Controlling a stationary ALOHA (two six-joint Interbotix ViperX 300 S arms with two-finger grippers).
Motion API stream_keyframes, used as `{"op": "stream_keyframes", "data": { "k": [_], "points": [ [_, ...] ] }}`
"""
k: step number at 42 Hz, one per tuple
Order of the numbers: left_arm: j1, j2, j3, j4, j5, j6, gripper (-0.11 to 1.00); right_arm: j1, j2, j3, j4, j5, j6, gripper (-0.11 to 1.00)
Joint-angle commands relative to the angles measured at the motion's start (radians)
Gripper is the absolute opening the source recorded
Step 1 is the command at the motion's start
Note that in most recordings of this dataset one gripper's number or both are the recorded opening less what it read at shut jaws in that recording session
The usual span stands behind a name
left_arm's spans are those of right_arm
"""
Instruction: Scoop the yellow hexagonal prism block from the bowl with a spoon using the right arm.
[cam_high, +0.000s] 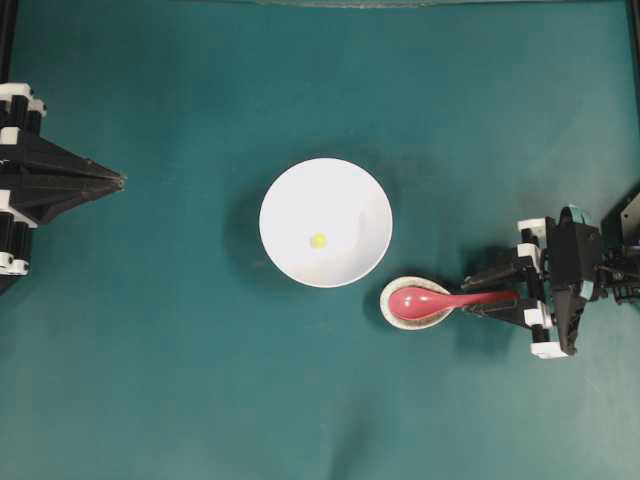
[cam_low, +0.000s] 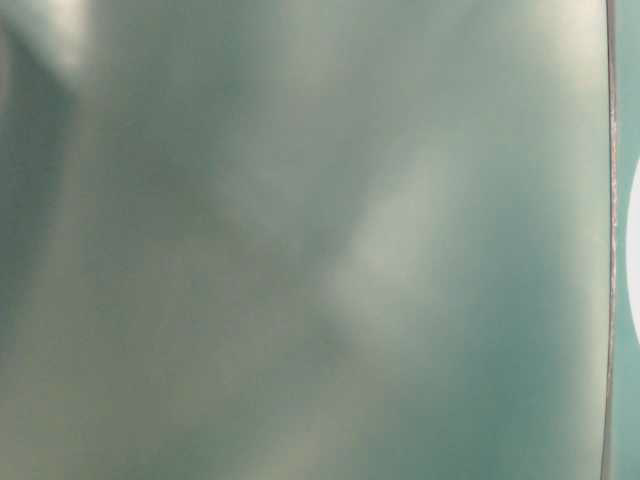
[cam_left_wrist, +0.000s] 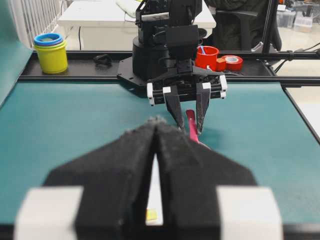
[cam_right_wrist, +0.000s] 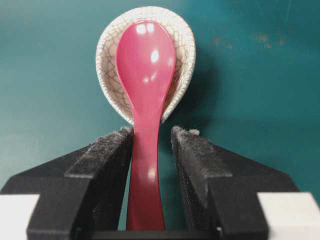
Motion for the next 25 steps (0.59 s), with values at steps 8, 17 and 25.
{"op": "stream_keyframes", "data": {
  "k": [8,17,25],
  "points": [
    [0.000,0.009,-0.020,0.003,-0.005,-0.002,0.01,0.003,-0.008,-0.009,0.005,-0.002,-0.002,0.45],
    [0.000,0.009,-0.020,0.002,-0.005,-0.002,0.01,0.003,-0.008,-0.009,0.008,-0.002,-0.003,0.34],
    [0.000,0.009,-0.021,0.002,-0.002,-0.002,0.01,0.003,-0.023,-0.014,0.008,-0.002,-0.006,0.20]
  ]
}}
